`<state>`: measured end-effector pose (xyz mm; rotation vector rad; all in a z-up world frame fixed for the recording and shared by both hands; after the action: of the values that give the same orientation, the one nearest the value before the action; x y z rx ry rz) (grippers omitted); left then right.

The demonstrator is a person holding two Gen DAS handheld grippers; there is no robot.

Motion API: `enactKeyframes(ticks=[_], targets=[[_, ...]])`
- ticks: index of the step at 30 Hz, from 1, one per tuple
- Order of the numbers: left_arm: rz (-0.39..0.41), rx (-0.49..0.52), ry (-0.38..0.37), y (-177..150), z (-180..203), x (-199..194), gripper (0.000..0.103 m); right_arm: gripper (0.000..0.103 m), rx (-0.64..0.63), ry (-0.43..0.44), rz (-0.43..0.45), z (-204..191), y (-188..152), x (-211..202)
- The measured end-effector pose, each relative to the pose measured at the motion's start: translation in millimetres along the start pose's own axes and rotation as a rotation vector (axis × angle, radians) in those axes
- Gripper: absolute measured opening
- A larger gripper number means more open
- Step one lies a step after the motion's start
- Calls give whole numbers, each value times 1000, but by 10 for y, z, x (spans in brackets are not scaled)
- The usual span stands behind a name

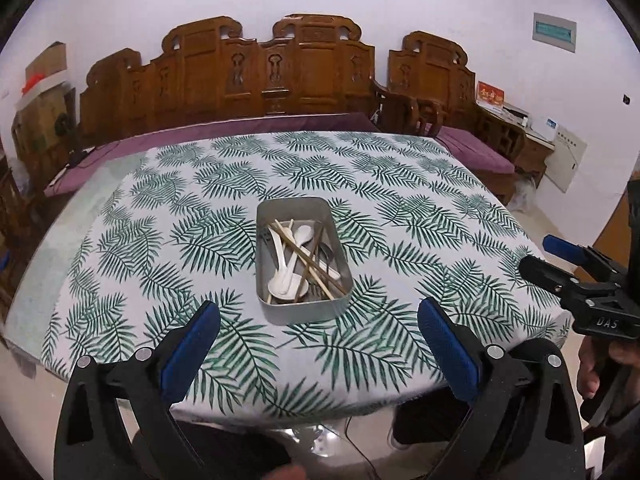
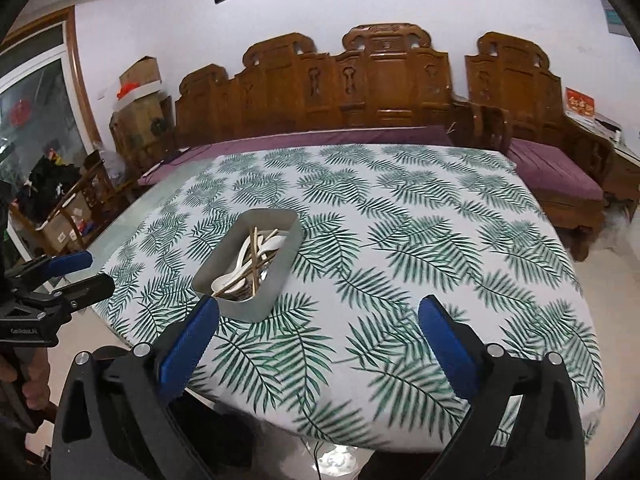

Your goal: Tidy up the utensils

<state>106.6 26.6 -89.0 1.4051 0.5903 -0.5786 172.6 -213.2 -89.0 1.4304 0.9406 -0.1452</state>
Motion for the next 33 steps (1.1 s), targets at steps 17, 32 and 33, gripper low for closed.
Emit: enactKeyframes(ticks=[17,32,33], targets=[[189,57,-25,261,431,-890,95,100,0,-37,186,-23,239,-986],[312,87,-37,565,587,-1287,95,100,-43,-28,340,-204,657,-1572],[320,87,-45,572,596,-1312,95,100,-51,-21,347,-233,672,-1600]])
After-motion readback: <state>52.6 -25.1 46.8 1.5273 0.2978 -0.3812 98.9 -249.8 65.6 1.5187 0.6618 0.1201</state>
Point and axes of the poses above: each gripper's, at about its wrist camera, not at the fingertips, and x roughly the way its jaws point, z to its right, y to its top, the point moved 3 cm from there along x, roughly the way its jaws point, and after that the axes turned 2 degrees about -y, right-handed, at the moved point
